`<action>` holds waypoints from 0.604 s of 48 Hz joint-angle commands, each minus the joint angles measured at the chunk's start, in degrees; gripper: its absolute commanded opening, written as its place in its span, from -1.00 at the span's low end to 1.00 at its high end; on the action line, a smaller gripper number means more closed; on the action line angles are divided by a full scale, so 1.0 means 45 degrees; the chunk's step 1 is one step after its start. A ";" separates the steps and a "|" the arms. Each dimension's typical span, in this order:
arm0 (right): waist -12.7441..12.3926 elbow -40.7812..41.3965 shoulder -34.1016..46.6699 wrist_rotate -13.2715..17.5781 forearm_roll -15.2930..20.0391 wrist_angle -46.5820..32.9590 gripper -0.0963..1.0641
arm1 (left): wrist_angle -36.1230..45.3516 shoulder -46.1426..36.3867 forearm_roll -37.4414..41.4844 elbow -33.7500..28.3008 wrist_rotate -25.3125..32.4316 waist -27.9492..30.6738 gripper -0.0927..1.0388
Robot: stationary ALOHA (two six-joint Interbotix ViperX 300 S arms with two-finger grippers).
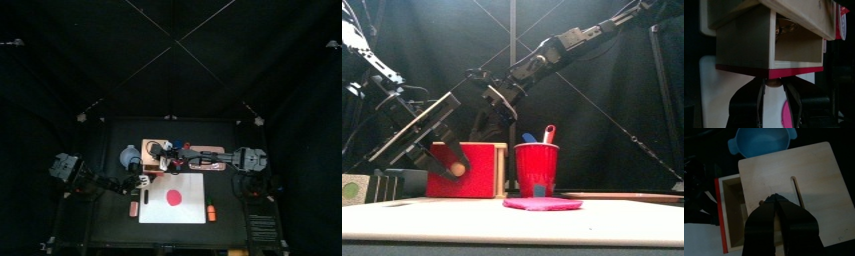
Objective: Get the cutter from the drawer then cut the dough then place the extra dough in the bowl
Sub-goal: Open the drawer
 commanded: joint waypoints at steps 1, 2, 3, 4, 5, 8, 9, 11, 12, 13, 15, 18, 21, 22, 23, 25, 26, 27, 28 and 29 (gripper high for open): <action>-0.0117 0.0059 0.0098 0.0000 -0.0039 0.0254 -0.78 | 0.0195 0.0000 -0.0215 -0.0137 0.0020 -0.0566 0.11; -0.0117 0.0059 0.0098 0.0000 -0.0020 0.0254 -0.78 | 0.0215 0.0000 -0.0234 -0.0156 0.0020 -0.0566 0.11; -0.0117 0.0059 0.0098 0.0000 -0.0020 0.0254 -0.78 | 0.0195 0.0000 -0.0234 -0.0176 0.0020 -0.0586 0.11; -0.0137 0.0059 0.0098 0.0000 -0.0020 0.0254 -0.78 | 0.0215 0.0000 -0.0215 -0.0215 0.0020 -0.0605 0.11; -0.0137 0.0059 0.0098 0.0000 -0.0020 0.0254 -0.78 | 0.0215 0.0000 -0.0215 -0.0215 0.0020 -0.0625 0.11; -0.0156 0.0059 0.0098 0.0000 -0.0039 0.0273 -0.78 | 0.0215 -0.0020 -0.0254 -0.0215 0.0020 -0.0684 0.11; -0.0156 0.0059 0.0098 0.0000 -0.0039 0.0273 -0.78 | 0.0215 -0.0020 -0.0234 -0.0195 0.0020 -0.0703 0.11; -0.0176 0.0039 0.0098 0.0000 -0.0020 0.0293 -0.78 | 0.0215 -0.0020 -0.0254 -0.0195 0.0020 -0.0742 0.11; -0.0176 0.0039 0.0098 0.0000 -0.0020 0.0293 -0.78 | 0.0215 -0.0020 -0.0234 -0.0215 0.0000 -0.0742 0.11; -0.0176 0.0039 0.0098 0.0000 -0.0039 0.0293 -0.78 | 0.0215 -0.0020 -0.0254 -0.0234 0.0020 -0.0742 0.11; -0.0176 0.0039 0.0098 0.0000 -0.0039 0.0293 -0.78 | 0.0195 -0.0039 -0.0254 -0.0254 0.0000 -0.0762 0.11; -0.0176 0.0000 0.0117 0.0000 -0.0039 0.0293 -0.78 | 0.0215 -0.0039 -0.0254 -0.0273 0.0000 -0.0781 0.11; -0.0176 -0.0039 0.0137 0.0000 -0.0039 0.0293 -0.78 | 0.0156 -0.0117 -0.0215 -0.0352 0.0020 -0.0762 0.11; -0.0176 -0.0059 0.0137 0.0000 -0.0039 0.0313 -0.78 | 0.0117 -0.0117 -0.0215 -0.0371 0.0020 -0.0781 0.11; -0.0176 -0.0059 0.0137 0.0000 -0.0020 0.0313 -0.78 | 0.0117 -0.0137 -0.0195 -0.0410 0.0039 -0.0762 0.11; -0.0176 -0.0098 0.0176 0.0000 -0.0020 0.0313 -0.78 | 0.0117 -0.0156 -0.0176 -0.0449 0.0039 -0.0762 0.11; -0.0176 -0.0098 0.0176 0.0000 -0.0039 0.0293 -0.78 | 0.0098 -0.0156 -0.0176 -0.0469 0.0039 -0.0762 0.11; -0.0176 -0.0117 0.0176 0.0000 -0.0020 0.0293 -0.78 | 0.0098 -0.0176 -0.0156 -0.0469 0.0020 -0.0762 0.11; -0.0176 -0.0117 0.0195 0.0000 -0.0020 0.0313 -0.78 | 0.0117 -0.0176 -0.0156 -0.0469 0.0020 -0.0762 0.11; -0.0176 -0.0137 0.0195 0.0000 -0.0039 0.0293 -0.78 | 0.0098 -0.0176 -0.0176 -0.0469 0.0020 -0.0762 0.11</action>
